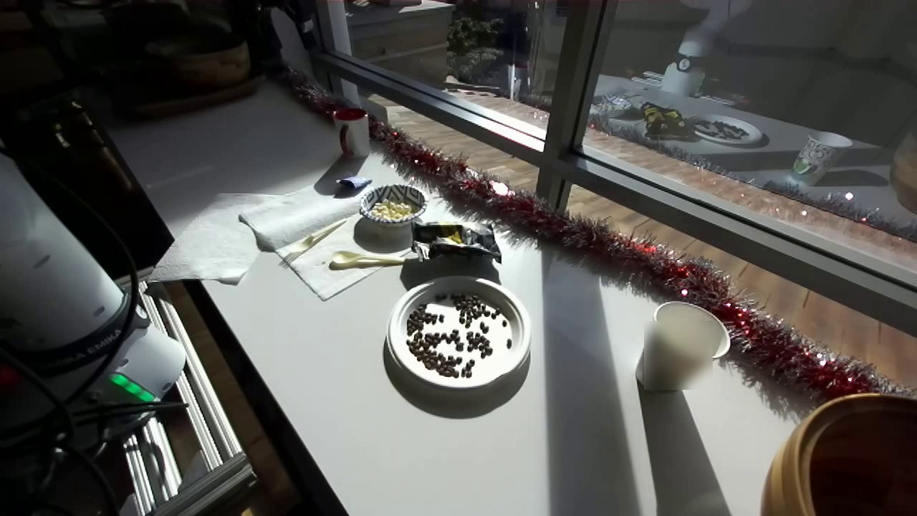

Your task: Use the fork to put the white object in the bowl

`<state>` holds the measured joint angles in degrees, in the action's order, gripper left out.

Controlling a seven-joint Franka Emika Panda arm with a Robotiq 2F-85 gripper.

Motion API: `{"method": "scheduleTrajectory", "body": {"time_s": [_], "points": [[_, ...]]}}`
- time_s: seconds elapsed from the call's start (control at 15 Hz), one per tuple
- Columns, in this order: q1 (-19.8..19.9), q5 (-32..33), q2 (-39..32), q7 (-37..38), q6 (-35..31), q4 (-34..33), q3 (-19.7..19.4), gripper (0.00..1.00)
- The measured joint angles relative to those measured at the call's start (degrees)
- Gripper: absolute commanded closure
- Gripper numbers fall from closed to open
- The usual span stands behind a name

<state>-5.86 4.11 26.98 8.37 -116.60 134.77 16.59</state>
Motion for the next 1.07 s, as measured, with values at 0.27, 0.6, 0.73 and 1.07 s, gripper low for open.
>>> {"method": "scheduleTrajectory", "body": {"time_s": [0.27,0.6,0.73,1.07], "points": [[0.0,0.0,0.0,0.0,0.0,0.0,0.0,0.00],[0.0,0.0,0.0,0.0,0.0,0.0,0.0,0.00],[-0.6,-0.4,-0.3,-0.1,0.1,0.1,-0.4,0.00],[-2.1,-1.8,-4.2,-0.4,2.9,1.8,-2.7,0.00]]}}
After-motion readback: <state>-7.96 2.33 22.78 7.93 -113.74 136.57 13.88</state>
